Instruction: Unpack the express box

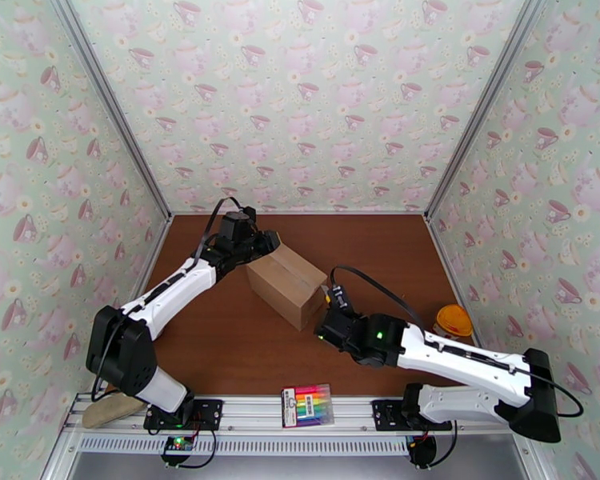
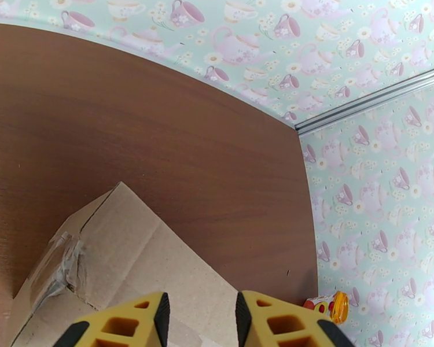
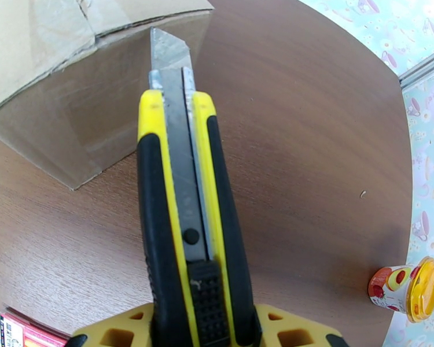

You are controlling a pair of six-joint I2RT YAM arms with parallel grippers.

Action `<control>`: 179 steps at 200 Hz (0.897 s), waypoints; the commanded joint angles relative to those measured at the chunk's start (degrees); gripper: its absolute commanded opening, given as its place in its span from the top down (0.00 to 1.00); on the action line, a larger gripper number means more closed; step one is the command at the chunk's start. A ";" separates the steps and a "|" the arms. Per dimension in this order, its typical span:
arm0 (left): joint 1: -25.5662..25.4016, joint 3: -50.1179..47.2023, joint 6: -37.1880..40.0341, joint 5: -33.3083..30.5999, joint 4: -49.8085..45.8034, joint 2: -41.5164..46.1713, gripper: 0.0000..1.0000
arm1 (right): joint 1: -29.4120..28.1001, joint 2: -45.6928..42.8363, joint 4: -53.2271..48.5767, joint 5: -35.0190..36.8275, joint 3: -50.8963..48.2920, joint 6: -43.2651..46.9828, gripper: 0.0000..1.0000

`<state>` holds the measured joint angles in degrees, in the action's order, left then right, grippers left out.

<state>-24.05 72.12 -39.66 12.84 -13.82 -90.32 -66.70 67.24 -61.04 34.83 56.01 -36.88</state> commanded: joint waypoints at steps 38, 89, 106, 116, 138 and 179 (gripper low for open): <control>0.32 0.78 -0.68 1.14 0.79 0.03 0.61 | -0.36 0.53 -1.03 2.17 2.17 -0.51 1.00; 0.41 0.79 -0.67 1.27 0.85 -0.02 0.61 | -0.36 0.26 -1.06 2.52 2.61 -0.29 1.00; 0.39 0.74 -0.68 1.18 0.74 0.09 0.61 | -0.36 0.08 -1.19 2.65 2.61 -0.38 1.00; 0.41 0.75 -0.66 1.24 0.74 0.06 0.61 | -0.39 -0.13 -1.28 2.74 2.70 -0.48 1.00; 0.41 0.75 -0.64 1.27 0.84 0.09 0.61 | -0.36 -0.37 -1.28 2.92 2.74 -0.56 1.00; 0.45 0.74 -0.68 1.23 0.84 0.08 0.61 | -0.36 0.37 -1.35 2.88 2.97 -0.30 1.00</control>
<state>-24.01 72.12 -40.07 12.86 -13.80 -90.32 -66.70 67.79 -61.87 35.81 56.97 -36.88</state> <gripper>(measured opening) 0.390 0.387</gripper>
